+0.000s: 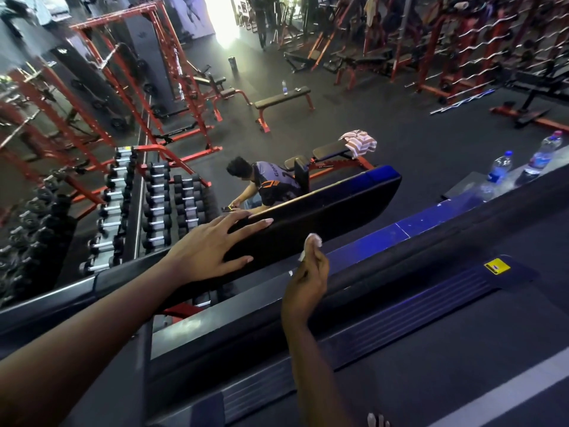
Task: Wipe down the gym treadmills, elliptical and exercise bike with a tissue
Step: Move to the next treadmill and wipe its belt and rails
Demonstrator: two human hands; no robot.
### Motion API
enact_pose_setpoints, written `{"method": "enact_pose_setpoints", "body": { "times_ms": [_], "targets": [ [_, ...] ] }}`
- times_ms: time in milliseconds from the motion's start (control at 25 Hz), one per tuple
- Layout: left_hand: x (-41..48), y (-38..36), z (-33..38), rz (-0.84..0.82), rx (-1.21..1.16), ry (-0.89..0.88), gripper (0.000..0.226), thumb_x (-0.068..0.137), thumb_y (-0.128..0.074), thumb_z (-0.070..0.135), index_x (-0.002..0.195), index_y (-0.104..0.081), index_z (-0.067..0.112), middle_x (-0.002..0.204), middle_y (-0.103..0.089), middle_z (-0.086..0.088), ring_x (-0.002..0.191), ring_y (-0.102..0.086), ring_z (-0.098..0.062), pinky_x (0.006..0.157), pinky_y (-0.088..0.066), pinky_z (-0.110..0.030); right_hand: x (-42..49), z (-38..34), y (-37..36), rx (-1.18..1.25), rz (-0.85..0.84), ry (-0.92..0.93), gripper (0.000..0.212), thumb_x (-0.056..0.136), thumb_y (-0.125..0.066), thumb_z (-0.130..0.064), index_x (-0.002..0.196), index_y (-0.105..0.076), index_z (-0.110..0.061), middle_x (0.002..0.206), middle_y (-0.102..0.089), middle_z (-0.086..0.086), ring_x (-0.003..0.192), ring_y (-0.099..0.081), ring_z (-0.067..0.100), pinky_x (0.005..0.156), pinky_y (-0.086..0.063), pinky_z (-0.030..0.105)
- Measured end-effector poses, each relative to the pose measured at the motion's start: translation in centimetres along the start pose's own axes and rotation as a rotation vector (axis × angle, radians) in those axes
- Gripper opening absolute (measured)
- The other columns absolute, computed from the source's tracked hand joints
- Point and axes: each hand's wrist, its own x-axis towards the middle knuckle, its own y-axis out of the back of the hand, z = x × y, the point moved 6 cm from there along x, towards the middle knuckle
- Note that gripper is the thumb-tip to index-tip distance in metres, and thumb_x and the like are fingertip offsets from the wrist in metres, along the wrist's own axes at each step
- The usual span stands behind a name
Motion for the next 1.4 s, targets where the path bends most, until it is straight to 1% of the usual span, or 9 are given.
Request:
{"method": "enact_pose_setpoints", "body": {
  "times_ms": [80,280,440,600,720,800,920,1120,1400],
  "targets": [
    [0.0,0.0,-0.1,0.002,0.007,0.010,0.067,0.090,-0.032,0.063,0.149,-0.003,0.047,0.148,-0.031,-0.003,0.124,-0.048,-0.023,0.082,-0.056,-0.042,-3.1,0.2,-2.0,0.094,-0.180,-0.009,0.036,0.100,-0.040,-0.006,0.135,-0.044,-0.011,0.126,-0.048,-0.015,0.125,-0.043,0.010,0.100,-0.035,0.010],
    [-0.2,0.1,0.2,0.020,0.024,0.012,0.067,0.090,-0.033,0.062,0.149,-0.006,0.045,0.147,-0.033,-0.003,0.123,-0.051,-0.024,0.080,-0.056,-0.039,-2.5,-0.6,0.2,0.175,-0.047,0.060,0.047,0.092,-0.050,0.005,0.131,-0.046,-0.019,0.128,-0.051,-0.006,0.116,-0.046,-0.012,0.099,-0.043,0.021],
    [-0.1,0.2,0.3,0.035,0.032,0.012,0.066,0.090,-0.032,0.063,0.149,-0.008,0.044,0.147,-0.035,-0.004,0.120,-0.053,-0.024,0.078,-0.056,-0.038,2.8,-2.3,2.5,0.172,0.242,0.176,0.039,0.086,-0.054,0.006,0.124,-0.056,-0.004,0.122,-0.057,0.014,0.116,-0.052,0.016,0.098,-0.045,0.023],
    [-0.1,0.2,0.2,0.028,0.012,0.019,0.069,0.088,-0.034,0.065,0.149,-0.007,0.045,0.146,-0.037,-0.005,0.122,-0.052,-0.026,0.082,-0.054,-0.040,0.9,-2.9,-0.1,0.083,0.127,0.207,0.048,0.083,-0.053,0.015,0.126,-0.055,-0.006,0.122,-0.048,0.003,0.119,-0.048,0.016,0.100,-0.039,0.018],
    [-0.2,0.1,0.0,0.005,-0.005,0.036,0.073,0.085,-0.033,0.070,0.148,-0.004,0.047,0.149,-0.033,-0.004,0.125,-0.048,-0.026,0.087,-0.053,-0.043,-2.2,-1.8,-2.0,0.004,-0.238,0.178,0.061,0.088,-0.045,0.008,0.134,-0.030,-0.028,0.134,-0.034,-0.015,0.127,-0.032,0.000,0.103,-0.024,0.007],
    [-0.4,0.3,0.0,-0.003,-0.039,0.036,0.076,0.083,-0.035,0.070,0.148,-0.003,0.047,0.151,-0.028,-0.003,0.128,-0.045,-0.025,0.092,-0.051,-0.043,-4.2,-1.7,-2.8,0.002,-0.347,0.204,0.059,0.089,-0.044,0.008,0.133,-0.030,-0.028,0.134,-0.035,-0.020,0.127,-0.030,-0.007,0.107,-0.025,0.012],
    [-1.4,0.8,-0.2,0.011,-0.104,0.036,0.079,0.083,-0.042,0.067,0.150,-0.009,0.041,0.152,-0.024,-0.003,0.128,-0.044,-0.023,0.093,-0.047,-0.039,-4.8,-2.0,-1.9,0.209,-0.128,0.083,0.039,0.087,-0.054,0.009,0.122,-0.059,-0.005,0.113,-0.059,-0.008,0.113,-0.050,-0.006,0.100,-0.044,0.031],
    [-6.3,1.0,-1.5,0.049,-0.024,0.099,0.080,0.084,-0.044,0.066,0.152,-0.013,0.036,0.155,-0.021,-0.005,0.126,-0.047,-0.027,0.095,-0.045,-0.042,-0.6,-4.4,-0.1,0.093,0.155,0.305,0.042,0.077,-0.055,0.018,0.114,-0.064,0.001,0.106,-0.059,0.019,0.102,-0.051,0.008,0.088,-0.042,0.006],
    [-8.3,0.6,-2.5,0.040,0.122,0.131,0.072,0.089,-0.037,0.062,0.152,-0.014,0.035,0.147,-0.037,-0.010,0.115,-0.055,-0.027,0.090,-0.050,-0.042,-4.6,-2.6,-2.4,0.118,0.044,0.352,0.031,0.083,-0.057,0.008,0.112,-0.065,0.001,0.105,-0.054,0.006,0.106,-0.050,0.001,0.091,-0.044,0.012]
  ]
}}
